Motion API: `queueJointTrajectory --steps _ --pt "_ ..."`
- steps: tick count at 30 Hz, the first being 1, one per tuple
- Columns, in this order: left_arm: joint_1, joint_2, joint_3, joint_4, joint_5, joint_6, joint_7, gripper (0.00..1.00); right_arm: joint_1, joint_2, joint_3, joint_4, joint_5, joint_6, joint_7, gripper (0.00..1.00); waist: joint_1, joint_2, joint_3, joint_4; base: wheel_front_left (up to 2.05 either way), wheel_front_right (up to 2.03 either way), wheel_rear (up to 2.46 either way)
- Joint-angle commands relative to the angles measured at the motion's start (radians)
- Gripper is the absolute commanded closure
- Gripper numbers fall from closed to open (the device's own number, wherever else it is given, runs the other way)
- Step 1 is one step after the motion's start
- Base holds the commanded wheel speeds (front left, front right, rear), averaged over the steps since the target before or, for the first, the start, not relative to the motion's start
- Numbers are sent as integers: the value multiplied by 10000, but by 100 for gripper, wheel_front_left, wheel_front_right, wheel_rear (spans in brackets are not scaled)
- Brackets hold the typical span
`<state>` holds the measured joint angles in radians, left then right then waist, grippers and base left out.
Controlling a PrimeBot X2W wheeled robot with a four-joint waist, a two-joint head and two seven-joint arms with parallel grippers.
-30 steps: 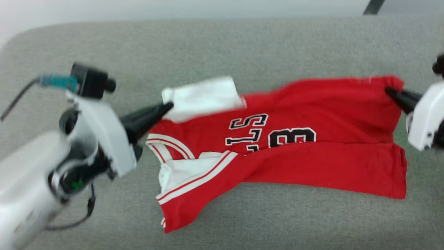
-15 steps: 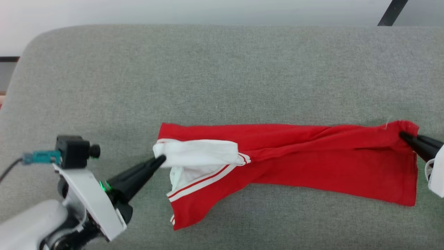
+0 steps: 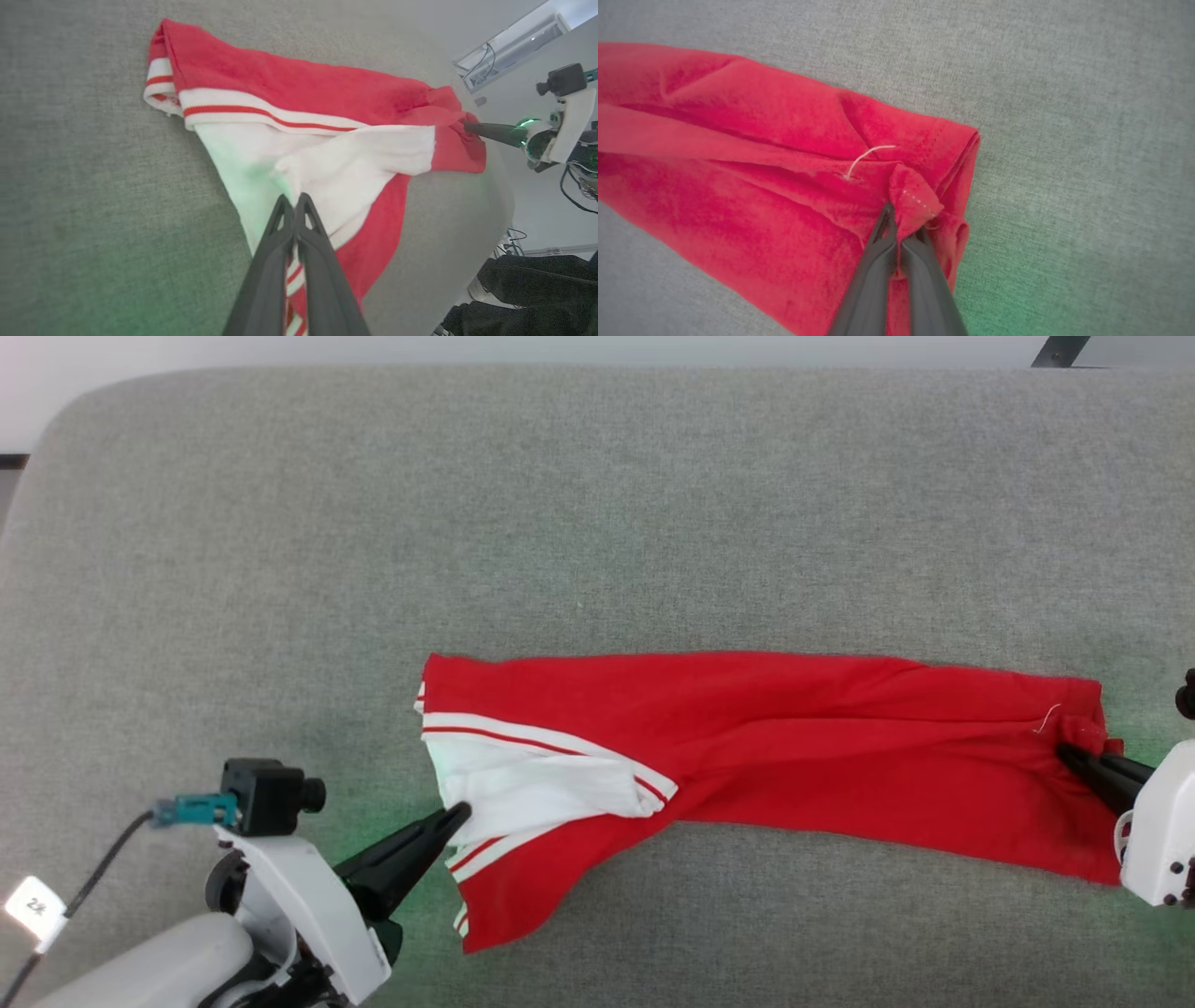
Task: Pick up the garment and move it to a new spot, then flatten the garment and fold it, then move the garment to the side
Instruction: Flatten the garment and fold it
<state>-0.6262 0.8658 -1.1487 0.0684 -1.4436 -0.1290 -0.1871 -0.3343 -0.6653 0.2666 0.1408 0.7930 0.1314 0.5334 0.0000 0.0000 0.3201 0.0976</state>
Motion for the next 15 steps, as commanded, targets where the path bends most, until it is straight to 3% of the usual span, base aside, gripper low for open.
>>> queueJointTrajectory --steps 1,3,4,5,6,7,8,15 --pt "137 -204 -25 337 103 -33 -146 100 213 110 84 106 -103 -11 -80 100 0 0 -70 -21 0 0 0" --pt "231 -412 -64 586 33 -34 -246 95 240 160 151 211 -153 -11 -163 89 0 0 -144 -42 0 0 0" --pt "246 -446 -36 703 16 -34 -299 87 233 219 167 247 -146 -11 -221 80 0 0 -180 -57 0 0 0" --pt "252 -488 -26 787 14 -34 -338 75 196 242 180 261 -180 -11 -304 65 0 0 -207 -73 0 0 0" --pt "263 -561 -11 843 9 -34 -373 54 153 262 174 260 -225 -11 -373 52 0 0 -225 -82 0 0 0" --pt "265 -610 35 876 -4 -34 -430 11 117 293 154 237 -210 -11 -447 13 0 0 -250 -87 0 0 0" --pt "254 -603 91 905 -8 -34 -476 0 85 315 116 213 -169 -11 -486 0 0 0 -276 -90 0 0 0" --pt "403 -527 698 680 -37 -34 -700 0 159 215 -221 -153 119 -11 -359 0 0 0 -568 -38 0 0 0"
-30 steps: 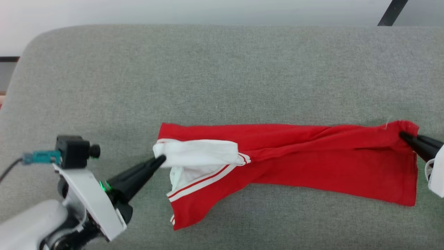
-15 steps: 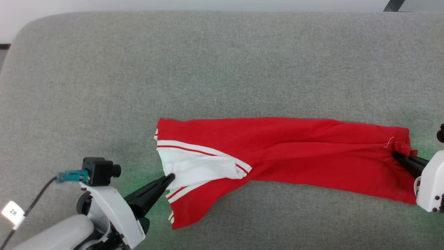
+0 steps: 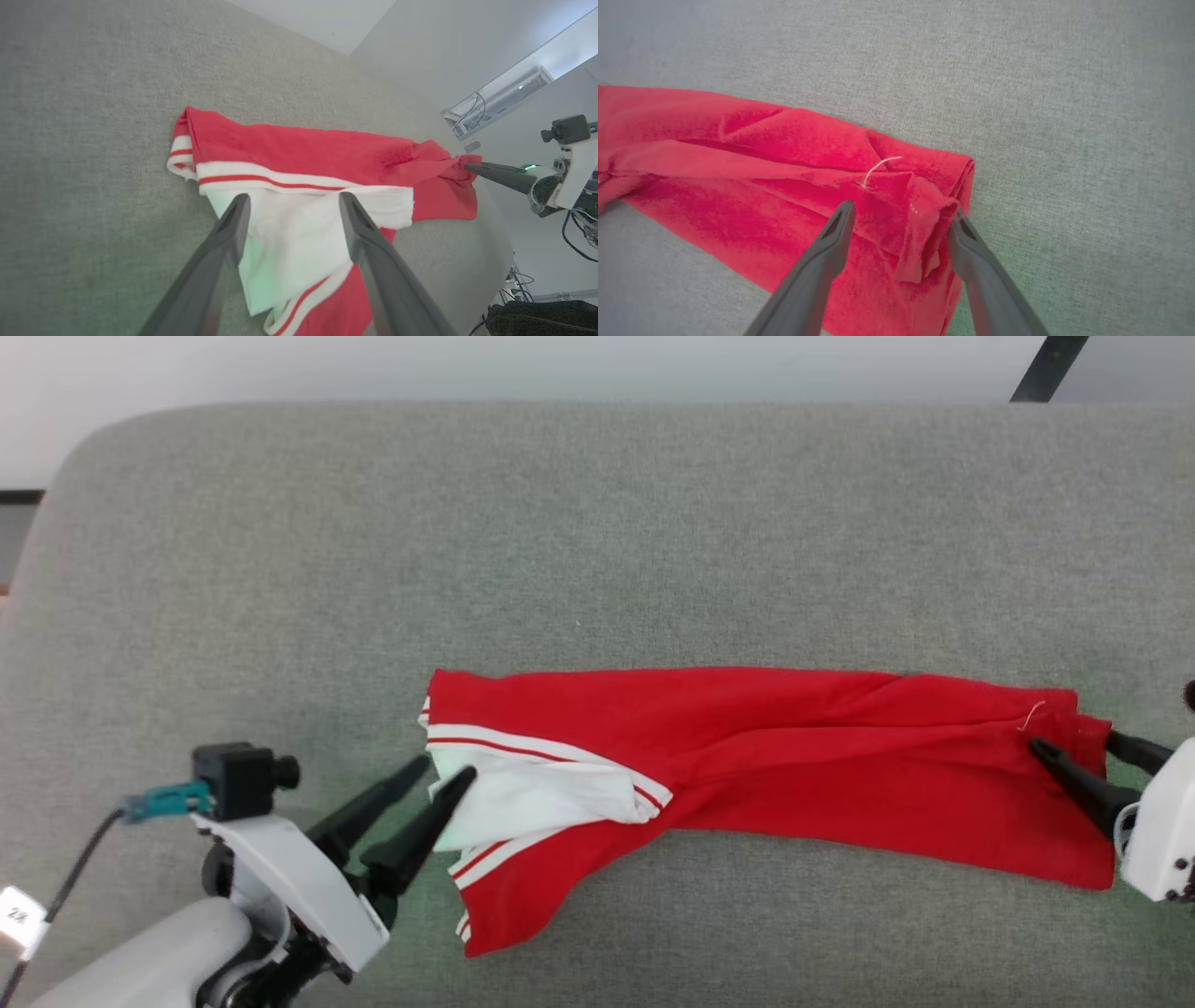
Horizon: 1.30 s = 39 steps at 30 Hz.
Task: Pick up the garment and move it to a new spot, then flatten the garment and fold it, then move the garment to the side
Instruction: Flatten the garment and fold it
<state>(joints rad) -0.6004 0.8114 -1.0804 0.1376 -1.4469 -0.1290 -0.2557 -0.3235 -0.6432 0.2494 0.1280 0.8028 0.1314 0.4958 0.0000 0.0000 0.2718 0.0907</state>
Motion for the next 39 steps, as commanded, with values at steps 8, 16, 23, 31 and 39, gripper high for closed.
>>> queueJointTrajectory --steps 8,16,23,31,39 --pt "1581 -830 2712 481 1183 232 -73 0 591 1 -782 57 189 -11 -32 0 0 0 -794 347 0 0 0" --pt "3781 -2296 6213 723 3790 749 -82 0 1244 578 -1442 358 -264 -11 -700 0 0 0 -1468 594 0 0 0" --pt "5089 -3551 8418 104 6700 669 -81 0 1597 727 -1864 663 -347 -11 151 0 0 0 -1480 836 0 0 0" --pt "5283 -4807 9509 -193 8572 164 -82 0 931 668 -2314 1305 -615 -11 2469 0 0 0 -983 1320 0 0 0" --pt "4899 -5697 9812 -251 9537 -17 -82 0 -159 943 -2862 1997 -1518 -11 4158 0 0 0 -360 1844 0 0 0"
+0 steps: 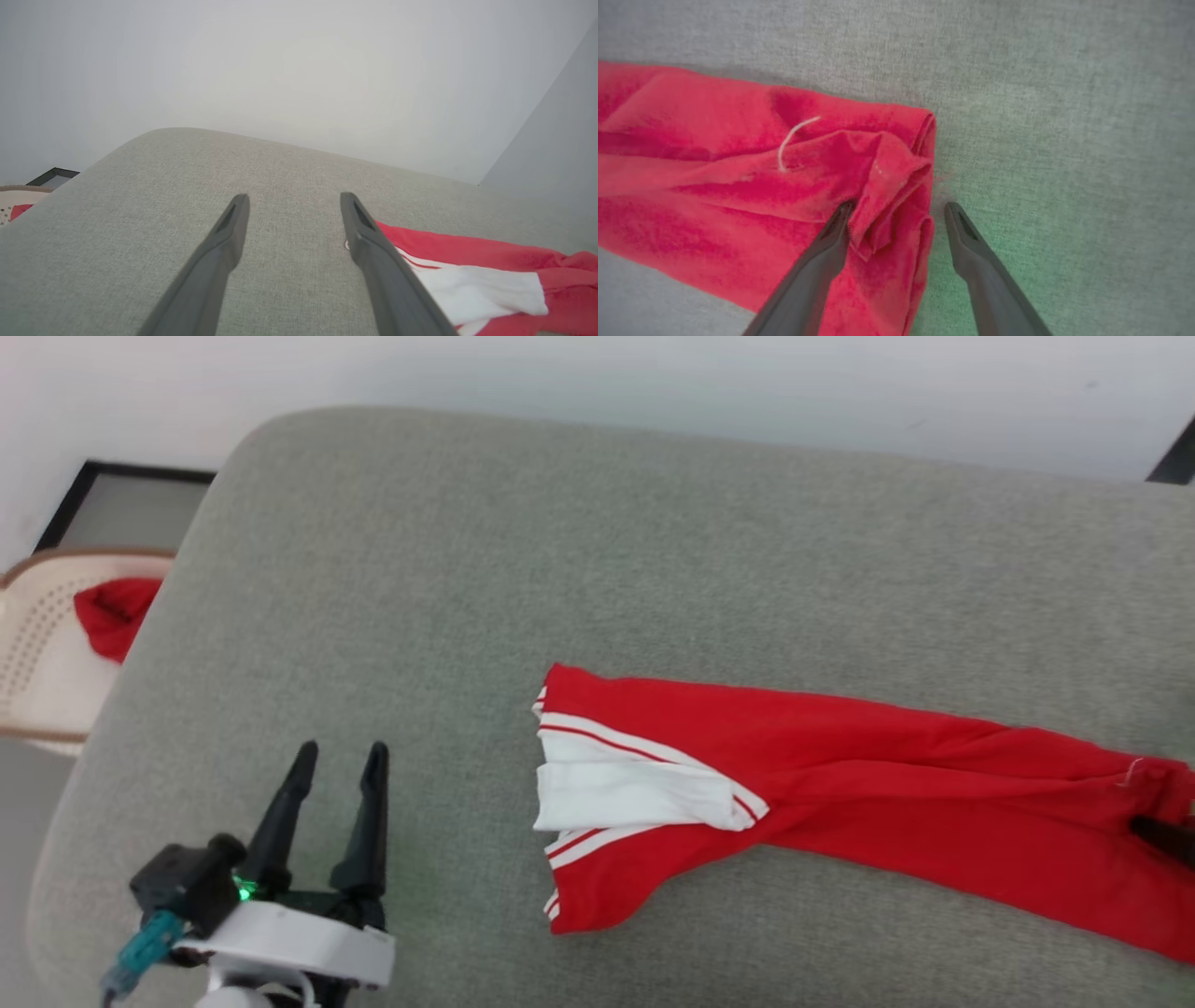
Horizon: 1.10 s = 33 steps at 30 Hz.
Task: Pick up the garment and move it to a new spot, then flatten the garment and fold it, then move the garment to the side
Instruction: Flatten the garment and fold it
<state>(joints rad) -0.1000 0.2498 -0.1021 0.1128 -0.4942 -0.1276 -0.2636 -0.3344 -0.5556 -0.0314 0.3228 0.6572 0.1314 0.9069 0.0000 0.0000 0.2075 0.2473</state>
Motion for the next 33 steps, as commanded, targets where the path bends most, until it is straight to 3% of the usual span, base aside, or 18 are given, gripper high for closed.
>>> queueJointTrajectory --steps 1,6,7,9,10,17,22,26,33 --pt "-142 -135 5 24 113 -39 -4 0 -122 116 -89 110 -181 -11 189 0 0 0 354 338 0 0 0" --pt "-342 -208 -257 91 317 -50 -4 0 7 445 -53 232 -501 -11 647 0 0 0 641 537 0 0 0" --pt "-375 -241 -272 87 294 -51 -4 0 69 522 -49 218 -513 -10 700 39 0 0 685 546 0 0 0" --pt "-407 -242 -331 119 313 -52 -4 0 253 618 -25 162 -433 -5 726 88 0 0 746 569 0 0 0" --pt "-412 -230 -340 120 313 -52 -4 0 306 662 -70 133 -407 -4 687 100 0 0 787 561 0 0 0" --pt "-540 -188 -180 140 268 -51 -4 0 279 666 -398 -199 -358 -13 188 100 0 0 984 318 0 0 0" --pt "-528 -129 -54 59 218 -47 -4 0 -178 290 -597 -340 -657 -37 -691 100 0 0 1091 -70 0 0 0" --pt "-481 -112 29 -106 261 -47 -3 0 -316 -309 -813 -284 -1058 -36 -1323 100 0 0 1292 -457 0 0 0" --pt "-674 52 106 -345 311 -48 -3 0 -795 -1365 -2183 631 -1782 -19 -2551 100 0 0 1822 -955 0 0 0"
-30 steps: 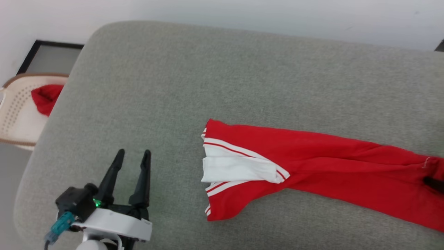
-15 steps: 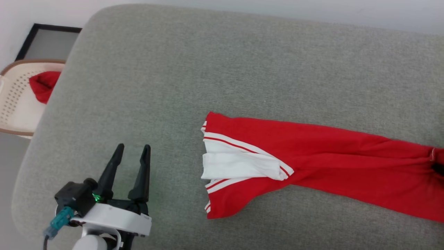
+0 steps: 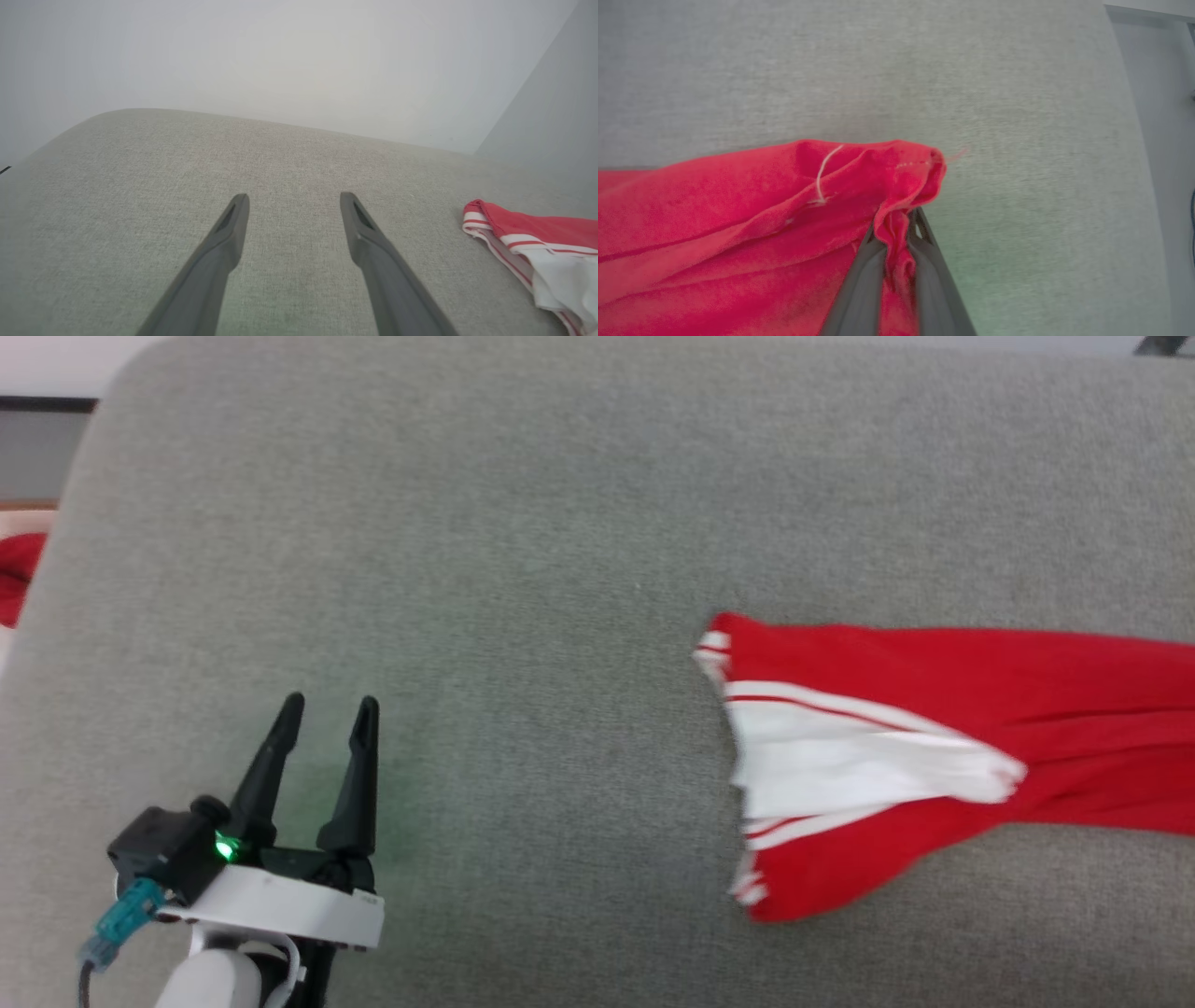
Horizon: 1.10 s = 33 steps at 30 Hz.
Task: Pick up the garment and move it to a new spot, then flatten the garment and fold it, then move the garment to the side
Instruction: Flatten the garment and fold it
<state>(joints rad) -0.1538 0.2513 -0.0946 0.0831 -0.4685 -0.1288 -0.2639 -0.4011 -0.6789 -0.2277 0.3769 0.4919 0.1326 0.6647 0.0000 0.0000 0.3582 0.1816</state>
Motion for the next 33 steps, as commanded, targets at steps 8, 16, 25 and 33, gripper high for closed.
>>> queueJointTrajectory --steps 8,16,25,33 --pt "-304 121 -61 4 47 -37 3 0 -490 -442 -1135 808 -699 -26 -465 100 0 0 416 -483 0 0 0" --pt "10 -83 -129 326 -168 -35 3 0 -396 1039 -59 -732 730 -23 430 100 0 0 -341 -559 0 0 0" --pt "309 -108 -287 391 -335 -37 3 0 358 1998 2373 -4159 2286 -23 2045 100 0 0 -887 -301 0 0 0" --pt "420 -233 -383 413 -454 -36 3 0 -27 2670 3910 -5082 2368 -23 2058 100 0 0 -1031 137 0 0 0"
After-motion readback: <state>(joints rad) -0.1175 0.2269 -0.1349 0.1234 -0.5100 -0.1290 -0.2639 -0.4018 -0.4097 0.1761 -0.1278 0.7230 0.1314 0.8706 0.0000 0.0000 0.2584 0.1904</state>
